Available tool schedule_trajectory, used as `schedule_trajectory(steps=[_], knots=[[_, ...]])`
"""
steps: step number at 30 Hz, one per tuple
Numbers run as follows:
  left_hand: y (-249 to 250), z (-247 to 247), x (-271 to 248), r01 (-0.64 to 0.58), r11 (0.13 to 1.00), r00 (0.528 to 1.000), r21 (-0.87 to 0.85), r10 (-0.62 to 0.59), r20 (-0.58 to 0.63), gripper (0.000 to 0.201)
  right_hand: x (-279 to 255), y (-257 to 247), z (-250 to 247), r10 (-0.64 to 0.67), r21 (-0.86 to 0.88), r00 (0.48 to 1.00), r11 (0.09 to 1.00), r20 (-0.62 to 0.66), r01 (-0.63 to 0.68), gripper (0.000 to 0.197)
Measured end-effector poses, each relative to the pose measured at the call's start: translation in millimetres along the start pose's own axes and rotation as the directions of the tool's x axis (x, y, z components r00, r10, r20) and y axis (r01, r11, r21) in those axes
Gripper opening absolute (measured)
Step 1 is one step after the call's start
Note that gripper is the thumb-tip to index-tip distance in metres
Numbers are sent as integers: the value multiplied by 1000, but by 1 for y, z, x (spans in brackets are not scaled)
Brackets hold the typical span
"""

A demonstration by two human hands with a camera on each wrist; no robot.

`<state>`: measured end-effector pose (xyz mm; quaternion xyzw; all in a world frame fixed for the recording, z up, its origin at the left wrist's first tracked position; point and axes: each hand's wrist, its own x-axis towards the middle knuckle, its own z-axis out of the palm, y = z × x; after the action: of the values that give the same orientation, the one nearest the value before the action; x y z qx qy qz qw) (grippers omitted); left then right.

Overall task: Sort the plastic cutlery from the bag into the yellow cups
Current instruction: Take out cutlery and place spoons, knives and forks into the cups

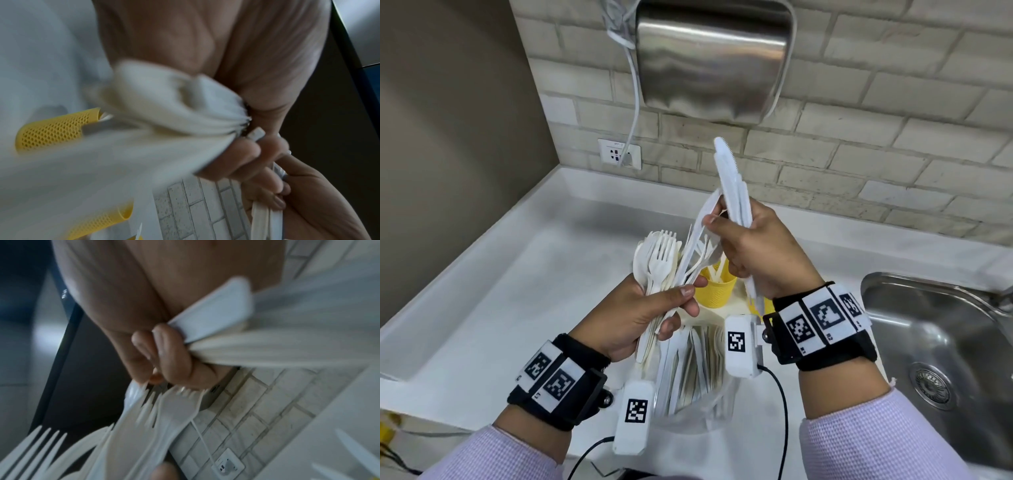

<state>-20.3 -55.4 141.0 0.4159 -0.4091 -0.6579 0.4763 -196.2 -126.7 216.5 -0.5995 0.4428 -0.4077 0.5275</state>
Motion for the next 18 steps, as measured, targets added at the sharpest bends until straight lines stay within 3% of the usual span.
schedule_trajectory(steps=[4, 8, 11, 15, 16, 18], knots=[[-1, 0, -1, 5, 1000, 1000, 13, -5, 3, 37, 0, -5, -1, 40, 302, 996, 953, -81, -13, 14], [-6, 0, -1, 21, 1000, 1000, 17, -21, 7, 35, 1, -10, -6, -28, 388, 968, 913, -251, 127, 4], [-8, -2, 1, 27, 1000, 999, 4, -27, 18, 29, 3, -10, -9, -75, 429, 889, 856, -451, 289, 4], [-8, -1, 4, 10, 1000, 1000, -21, -10, 4, 31, 5, -8, -14, -136, 324, 721, 826, -679, 461, 3], [-7, 0, 4, 2, 1000, 1000, -22, -2, -2, 30, 4, -8, -14, -168, 289, 695, 823, -699, 490, 3], [-7, 0, 6, -24, 1000, 1000, -15, 24, -4, 29, 0, -9, -12, -225, 307, 694, 774, -684, 554, 2]])
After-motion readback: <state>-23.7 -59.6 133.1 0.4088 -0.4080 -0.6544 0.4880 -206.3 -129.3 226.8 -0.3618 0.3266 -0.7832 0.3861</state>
